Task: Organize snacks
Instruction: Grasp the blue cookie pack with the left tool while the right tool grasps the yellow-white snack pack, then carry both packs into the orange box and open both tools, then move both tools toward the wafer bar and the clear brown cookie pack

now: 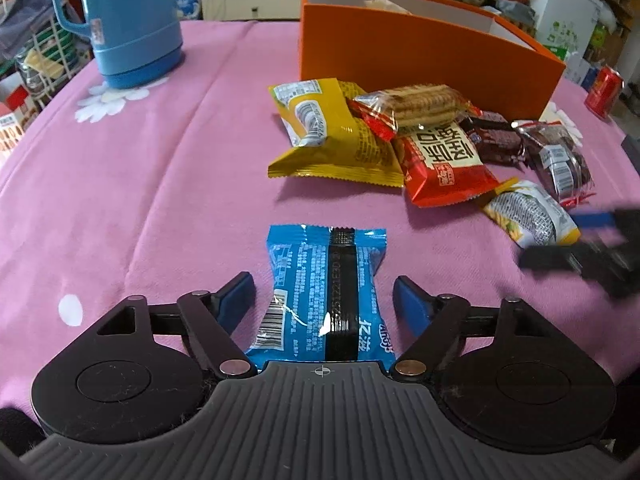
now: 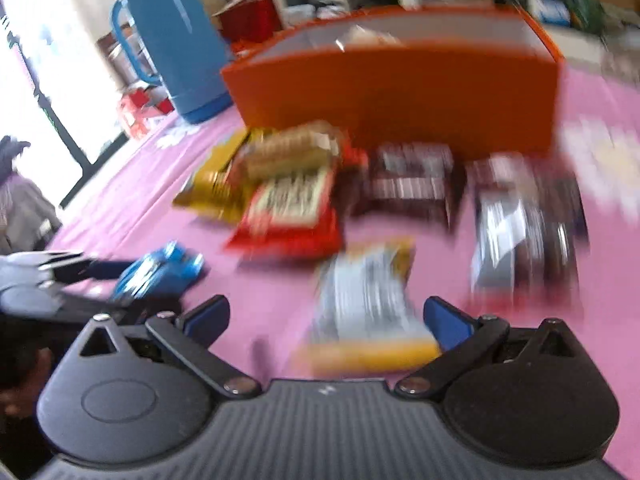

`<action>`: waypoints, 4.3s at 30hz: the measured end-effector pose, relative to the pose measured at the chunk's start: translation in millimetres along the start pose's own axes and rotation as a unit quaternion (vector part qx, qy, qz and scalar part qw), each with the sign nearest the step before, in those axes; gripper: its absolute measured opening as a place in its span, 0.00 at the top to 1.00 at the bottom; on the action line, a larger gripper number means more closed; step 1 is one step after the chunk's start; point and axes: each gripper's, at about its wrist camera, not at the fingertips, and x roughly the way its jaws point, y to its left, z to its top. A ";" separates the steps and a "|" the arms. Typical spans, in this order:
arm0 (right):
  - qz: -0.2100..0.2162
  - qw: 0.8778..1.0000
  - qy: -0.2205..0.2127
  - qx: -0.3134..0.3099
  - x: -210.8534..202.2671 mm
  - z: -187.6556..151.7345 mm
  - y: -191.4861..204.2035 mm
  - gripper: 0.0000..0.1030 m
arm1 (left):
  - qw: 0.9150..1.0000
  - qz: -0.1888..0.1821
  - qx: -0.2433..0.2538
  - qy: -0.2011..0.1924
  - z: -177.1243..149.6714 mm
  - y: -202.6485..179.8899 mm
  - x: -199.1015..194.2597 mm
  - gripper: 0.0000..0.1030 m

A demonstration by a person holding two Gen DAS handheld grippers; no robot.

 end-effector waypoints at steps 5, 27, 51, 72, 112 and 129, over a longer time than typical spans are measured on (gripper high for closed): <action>-0.029 0.999 -0.043 0.018 -28.6 -20.9 3.9 0.01 | 1.000 -0.003 -0.008 0.003 0.9 0.7 -2.9 0.42; -0.138 0.987 -0.060 -0.051 -24.6 -51.1 7.6 0.42 | 0.999 0.021 0.036 -0.007 -15.2 -15.8 -13.1 0.56; -0.087 0.988 -0.129 0.019 -86.3 -45.3 21.1 0.56 | 0.998 -0.034 -0.026 -0.038 7.3 -5.4 -53.0 0.80; -0.127 0.983 -0.129 -0.035 53.4 201.1 -65.7 0.56 | 0.997 -0.005 -0.024 -0.075 246.6 -8.2 100.3 0.80; -0.142 0.968 -0.166 0.124 -124.2 -55.7 33.5 0.13 | 0.994 -0.045 -0.059 -0.085 -25.8 -24.6 -127.4 0.35; -0.171 0.961 -0.206 0.067 -167.1 -53.7 69.8 0.11 | 0.988 -0.067 -0.057 -0.124 -20.8 -20.1 -154.8 0.26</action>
